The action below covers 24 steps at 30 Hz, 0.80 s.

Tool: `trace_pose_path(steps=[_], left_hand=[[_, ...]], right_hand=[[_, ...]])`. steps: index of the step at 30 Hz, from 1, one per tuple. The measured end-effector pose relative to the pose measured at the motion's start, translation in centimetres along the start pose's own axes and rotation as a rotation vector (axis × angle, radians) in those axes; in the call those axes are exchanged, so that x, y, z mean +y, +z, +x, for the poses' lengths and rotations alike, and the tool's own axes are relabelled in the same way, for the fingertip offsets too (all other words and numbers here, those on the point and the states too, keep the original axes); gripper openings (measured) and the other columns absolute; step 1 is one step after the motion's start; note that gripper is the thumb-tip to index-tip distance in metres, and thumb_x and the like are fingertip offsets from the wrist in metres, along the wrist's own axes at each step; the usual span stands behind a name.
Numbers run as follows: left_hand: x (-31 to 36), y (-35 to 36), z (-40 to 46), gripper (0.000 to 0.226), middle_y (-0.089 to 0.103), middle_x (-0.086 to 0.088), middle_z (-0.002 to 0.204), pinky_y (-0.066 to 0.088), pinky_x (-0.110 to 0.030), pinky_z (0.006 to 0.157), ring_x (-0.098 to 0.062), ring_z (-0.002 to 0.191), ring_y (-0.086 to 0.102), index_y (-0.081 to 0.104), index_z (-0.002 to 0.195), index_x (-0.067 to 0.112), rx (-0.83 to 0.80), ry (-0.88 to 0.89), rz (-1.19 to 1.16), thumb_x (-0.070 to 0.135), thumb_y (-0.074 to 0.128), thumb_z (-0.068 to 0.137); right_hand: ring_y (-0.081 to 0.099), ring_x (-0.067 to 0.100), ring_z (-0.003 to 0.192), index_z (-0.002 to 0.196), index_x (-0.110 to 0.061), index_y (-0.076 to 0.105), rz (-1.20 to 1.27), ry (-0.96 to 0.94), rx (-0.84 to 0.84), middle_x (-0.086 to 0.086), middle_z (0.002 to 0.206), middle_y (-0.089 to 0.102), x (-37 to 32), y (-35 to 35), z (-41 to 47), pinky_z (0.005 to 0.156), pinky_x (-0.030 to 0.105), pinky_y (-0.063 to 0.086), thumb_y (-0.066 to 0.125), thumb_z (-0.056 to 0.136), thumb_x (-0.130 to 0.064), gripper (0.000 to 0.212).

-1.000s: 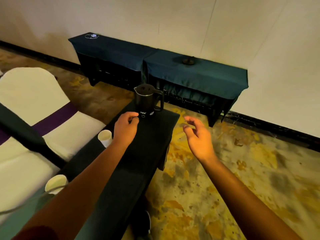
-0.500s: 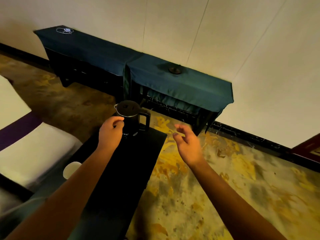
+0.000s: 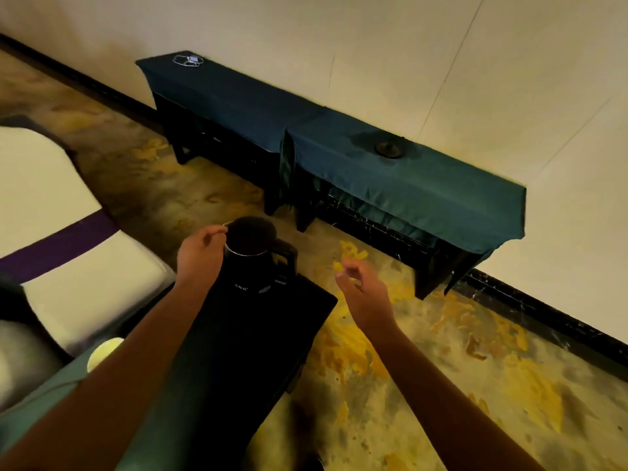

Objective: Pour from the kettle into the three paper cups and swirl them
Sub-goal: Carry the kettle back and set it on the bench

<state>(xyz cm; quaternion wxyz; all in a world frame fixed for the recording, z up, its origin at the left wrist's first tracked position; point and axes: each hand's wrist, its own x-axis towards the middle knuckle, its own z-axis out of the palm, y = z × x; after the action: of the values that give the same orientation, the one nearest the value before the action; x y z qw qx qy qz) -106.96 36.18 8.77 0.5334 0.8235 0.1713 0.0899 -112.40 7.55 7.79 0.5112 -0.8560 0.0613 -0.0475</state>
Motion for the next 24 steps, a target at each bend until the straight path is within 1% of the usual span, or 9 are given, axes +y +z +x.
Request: trace_pose_path(steps=[2,5,7,10,13,15,17,21,24], left_hand=[[-0.2,-0.1,0.9,0.025,0.069,-0.002,0.107,0.053,-0.042,0.089,-0.025,0.097,0.063,0.071,0.111,0.025,0.049,-0.014,0.001,0.027,0.050,0.098],[-1.4,-0.2,3.3,0.026,0.067,-0.003,0.108,0.055,-0.046,0.090,-0.028,0.094,0.063,0.071,0.113,0.025,0.133,-0.074,0.013,0.029,0.050,0.098],[-2.2,0.0,5.2,0.026,0.068,-0.003,0.109,0.053,-0.041,0.090,-0.022,0.094,0.061,0.071,0.113,0.022,0.155,-0.101,0.007,0.028,0.051,0.098],[-3.4,0.6,8.0,0.026,0.067,-0.001,0.111,0.048,-0.032,0.087,-0.018,0.097,0.059,0.071,0.114,0.020,0.146,-0.129,0.028,0.025,0.050,0.099],[-4.4,1.4,11.2,0.024,0.068,-0.002,0.105,0.051,-0.034,0.078,-0.016,0.085,0.059,0.071,0.112,0.023,0.125,-0.165,0.024,0.027,0.051,0.098],[-4.7,2.3,12.8,0.025,0.068,-0.004,0.099,0.052,-0.032,0.066,-0.012,0.069,0.057,0.070,0.112,0.024,0.092,-0.187,0.018,0.029,0.051,0.097],[-4.8,3.3,14.5,0.025,0.066,0.001,0.099,0.044,-0.023,0.061,-0.003,0.067,0.053,0.069,0.115,0.022,0.066,-0.184,0.040,0.027,0.051,0.099],[-5.2,5.3,16.4,0.025,0.063,0.006,0.102,0.039,-0.015,0.065,0.003,0.075,0.052,0.069,0.117,0.016,0.007,-0.177,0.047,0.023,0.051,0.100],[-5.8,6.4,17.0,0.025,0.066,0.006,0.105,0.046,-0.024,0.081,-0.006,0.088,0.059,0.070,0.116,0.016,-0.046,-0.197,-0.002,0.024,0.052,0.100]], right_hand=[[0.062,0.016,0.113,0.126,-0.012,0.062,-0.027,0.033,-0.045,0.004,0.122,0.067,0.7,0.6,1.4,0.088,0.024,0.045,0.066,0.094,-0.021,0.034],[0.060,0.013,0.118,0.131,-0.011,0.058,-0.053,0.051,-0.131,0.003,0.127,0.065,1.6,2.6,3.6,0.077,0.001,0.040,0.070,0.091,-0.021,0.043],[0.058,0.012,0.119,0.136,-0.011,0.054,-0.055,0.076,-0.169,0.001,0.129,0.061,2.3,4.1,5.3,0.072,-0.002,0.040,0.072,0.090,-0.022,0.050],[0.059,0.015,0.122,0.136,-0.013,0.053,-0.054,0.136,-0.189,0.001,0.134,0.060,3.1,6.3,7.7,0.082,0.009,0.043,0.075,0.087,-0.024,0.055],[0.058,0.013,0.122,0.138,-0.016,0.051,-0.074,0.170,-0.215,-0.003,0.133,0.059,3.9,8.0,10.2,0.093,0.028,0.051,0.078,0.084,-0.026,0.061],[0.056,0.010,0.121,0.141,-0.019,0.048,-0.092,0.193,-0.258,-0.009,0.130,0.056,4.1,8.8,11.4,0.096,0.031,0.051,0.077,0.083,-0.030,0.066],[0.057,0.009,0.120,0.142,-0.020,0.047,-0.106,0.207,-0.278,-0.010,0.128,0.056,4.6,9.8,12.8,0.095,0.031,0.051,0.077,0.081,-0.030,0.069],[0.057,0.010,0.121,0.139,-0.022,0.050,-0.143,0.207,-0.324,-0.007,0.129,0.060,5.1,11.1,14.5,0.098,0.031,0.050,0.072,0.072,-0.029,0.071],[0.059,0.010,0.118,0.134,-0.023,0.054,-0.145,0.218,-0.351,-0.006,0.127,0.062,5.6,11.8,14.9,0.101,0.037,0.051,0.066,0.063,-0.038,0.074]])
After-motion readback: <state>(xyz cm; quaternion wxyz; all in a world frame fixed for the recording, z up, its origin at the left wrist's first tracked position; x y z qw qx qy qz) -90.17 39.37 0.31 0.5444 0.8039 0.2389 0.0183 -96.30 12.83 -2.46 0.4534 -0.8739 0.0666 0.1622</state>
